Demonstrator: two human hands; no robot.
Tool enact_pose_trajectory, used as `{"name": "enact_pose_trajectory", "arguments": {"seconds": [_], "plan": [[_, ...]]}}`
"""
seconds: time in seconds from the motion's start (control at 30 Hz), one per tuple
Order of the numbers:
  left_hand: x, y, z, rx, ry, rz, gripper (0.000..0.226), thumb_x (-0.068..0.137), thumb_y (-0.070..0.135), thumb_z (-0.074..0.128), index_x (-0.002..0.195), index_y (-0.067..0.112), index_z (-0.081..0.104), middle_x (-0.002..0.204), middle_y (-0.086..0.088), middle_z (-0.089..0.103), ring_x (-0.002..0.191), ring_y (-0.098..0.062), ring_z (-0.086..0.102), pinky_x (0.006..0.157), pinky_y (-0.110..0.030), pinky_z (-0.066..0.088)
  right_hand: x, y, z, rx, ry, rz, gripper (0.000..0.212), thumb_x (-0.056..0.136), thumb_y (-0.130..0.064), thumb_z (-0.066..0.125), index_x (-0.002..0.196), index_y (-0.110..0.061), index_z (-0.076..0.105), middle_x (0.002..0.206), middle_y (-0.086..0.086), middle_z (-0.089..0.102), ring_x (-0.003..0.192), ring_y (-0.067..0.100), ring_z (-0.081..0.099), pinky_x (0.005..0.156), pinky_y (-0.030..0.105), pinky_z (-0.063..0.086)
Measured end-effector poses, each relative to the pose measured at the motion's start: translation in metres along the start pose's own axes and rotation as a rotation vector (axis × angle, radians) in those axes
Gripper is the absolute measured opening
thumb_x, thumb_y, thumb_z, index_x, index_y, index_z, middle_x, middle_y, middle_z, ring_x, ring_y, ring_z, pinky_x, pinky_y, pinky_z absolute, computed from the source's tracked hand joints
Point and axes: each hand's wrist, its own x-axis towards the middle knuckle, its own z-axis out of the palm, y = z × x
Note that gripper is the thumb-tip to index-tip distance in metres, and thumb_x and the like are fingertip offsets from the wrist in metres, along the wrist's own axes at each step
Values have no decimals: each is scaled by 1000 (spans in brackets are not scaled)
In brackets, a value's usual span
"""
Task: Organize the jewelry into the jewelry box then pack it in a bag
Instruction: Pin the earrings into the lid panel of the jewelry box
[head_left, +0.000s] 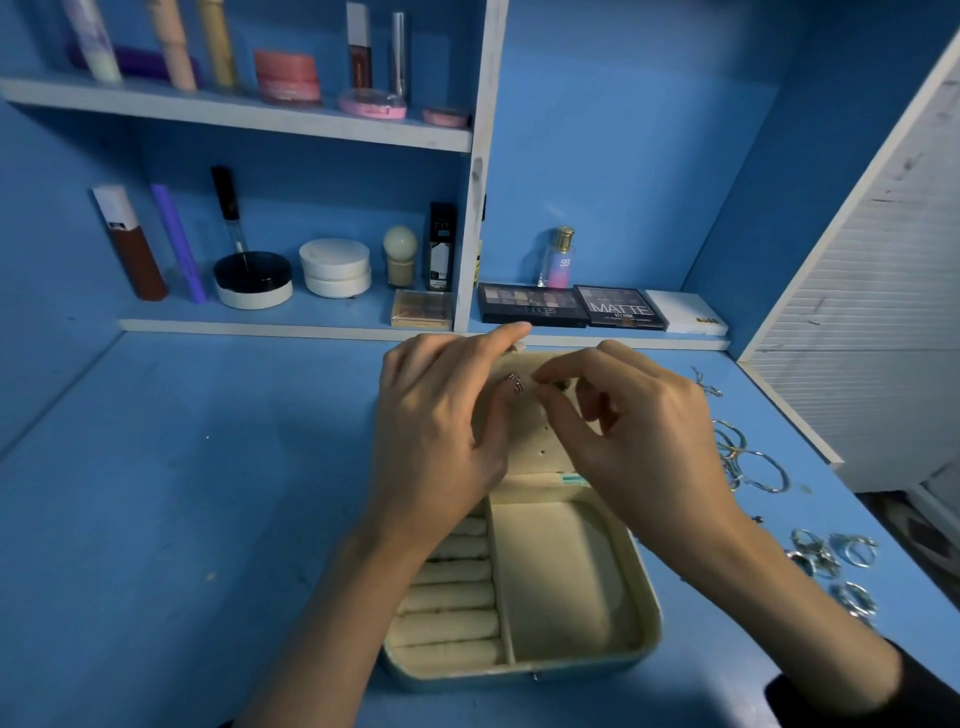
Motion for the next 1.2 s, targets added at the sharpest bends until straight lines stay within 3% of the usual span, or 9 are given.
{"name": "enact_pose_trajectory", "arguments": {"seconds": [0.17,0.27,0.4,0.6,0.7,0.87,1.03,1.2], "plan": [[1,1,1,23,19,9,38,80,6,67,118,10,64,100,3,69,92,-19,54,86,-28,35,-1,20,-20,194,15,92,7,80,-14,62,80,-18,67,56,-10,47,53,4,43,53,10,31],[0,1,2,45,28,15,36,80,8,67,116,10,65,97,2,68,89,-20,53,85,-28,34,-2,45,-27,280,-4,212,9,82,-9,63,78,-16,65,53,-1,48,49,11,41,52,16,33],[0,1,3,48,25,17,34,82,9,66,116,10,65,98,3,68,89,-19,53,85,-28,33,-11,83,-24,218,-43,282,11,82,-3,64,77,-13,66,59,8,57,53,14,47,53,18,37],[0,2,3,52,26,25,33,82,9,65,115,10,65,99,3,68,89,-20,54,85,-31,35,-29,121,-14,-44,-187,226,13,80,-3,66,77,-16,67,69,-8,57,69,14,50,61,31,43],[0,2,3,51,29,30,33,83,8,65,115,9,65,99,2,69,89,-21,54,86,-32,36,-34,129,-15,-94,-246,216,14,78,-3,66,78,-17,68,75,-6,59,77,17,52,64,38,47],[0,2,3,57,25,35,32,83,7,65,115,8,65,98,0,69,89,-21,53,85,-34,36,-37,131,-17,-155,-288,247,20,75,2,63,76,-16,70,79,-5,57,83,18,47,63,39,46],[0,2,3,57,20,38,31,84,8,64,114,8,65,98,-1,69,90,-20,53,85,-33,36,-38,132,-18,-173,-319,293,22,75,2,62,73,-18,72,82,-4,57,84,15,43,63,33,38],[0,2,2,57,13,32,31,84,9,63,115,8,65,99,-1,69,91,-21,53,85,-34,36,-40,131,-21,-211,-377,308,11,78,-12,67,78,-23,72,84,-8,55,88,14,43,65,30,35]]}}
